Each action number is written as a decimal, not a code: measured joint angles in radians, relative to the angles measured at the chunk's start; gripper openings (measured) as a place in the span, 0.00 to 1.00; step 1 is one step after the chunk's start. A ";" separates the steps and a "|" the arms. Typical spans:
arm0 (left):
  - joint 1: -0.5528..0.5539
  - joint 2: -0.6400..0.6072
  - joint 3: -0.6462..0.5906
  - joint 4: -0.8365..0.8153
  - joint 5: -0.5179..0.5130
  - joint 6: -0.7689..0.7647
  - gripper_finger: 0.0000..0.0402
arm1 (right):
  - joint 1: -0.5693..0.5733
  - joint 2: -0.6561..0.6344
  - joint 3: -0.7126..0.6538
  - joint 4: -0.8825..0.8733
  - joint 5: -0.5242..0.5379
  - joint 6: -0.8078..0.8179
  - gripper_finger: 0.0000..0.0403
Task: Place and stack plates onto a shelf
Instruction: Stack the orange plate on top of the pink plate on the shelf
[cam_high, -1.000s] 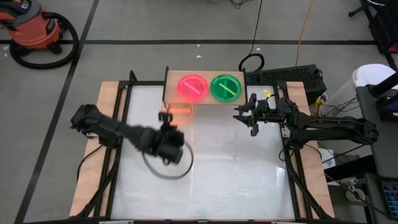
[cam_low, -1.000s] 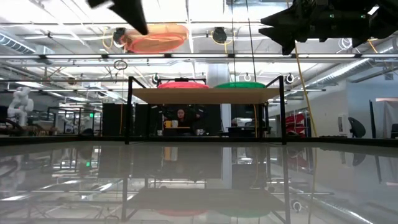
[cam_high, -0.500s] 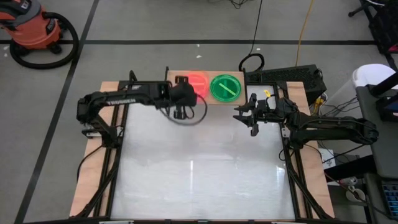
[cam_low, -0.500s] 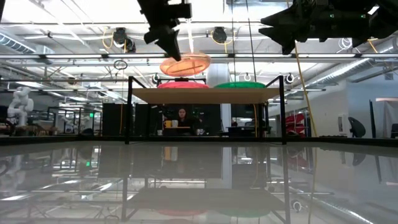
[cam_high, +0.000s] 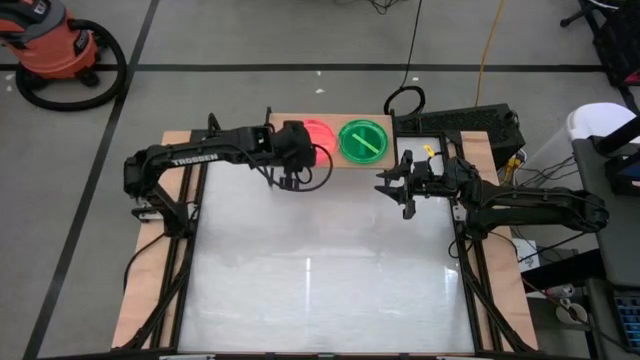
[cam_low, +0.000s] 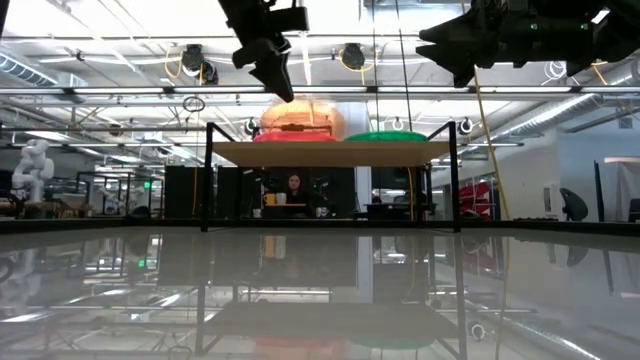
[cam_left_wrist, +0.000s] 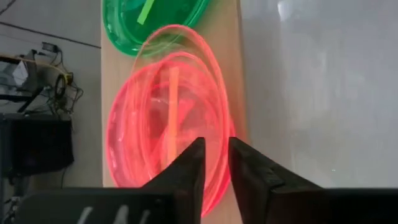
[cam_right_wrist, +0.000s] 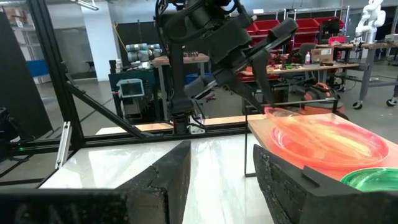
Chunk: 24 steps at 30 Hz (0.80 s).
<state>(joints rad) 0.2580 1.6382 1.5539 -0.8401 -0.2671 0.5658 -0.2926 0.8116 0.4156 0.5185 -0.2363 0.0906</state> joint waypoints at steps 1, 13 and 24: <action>-0.001 0.000 0.000 0.000 -0.008 -0.005 0.20 | 0.000 0.000 0.000 0.000 0.000 0.001 0.39; -0.001 -0.001 0.000 0.001 -0.123 -0.110 0.31 | 0.000 0.000 0.000 -0.001 0.000 0.001 0.39; -0.012 0.020 -0.013 0.142 0.152 -0.128 0.31 | 0.000 -0.012 0.000 -0.001 0.000 -0.001 0.39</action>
<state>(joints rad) 0.2462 1.6587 1.5412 -0.6979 -0.1153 0.4375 -0.2928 0.7991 0.4160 0.5173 -0.2367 0.0898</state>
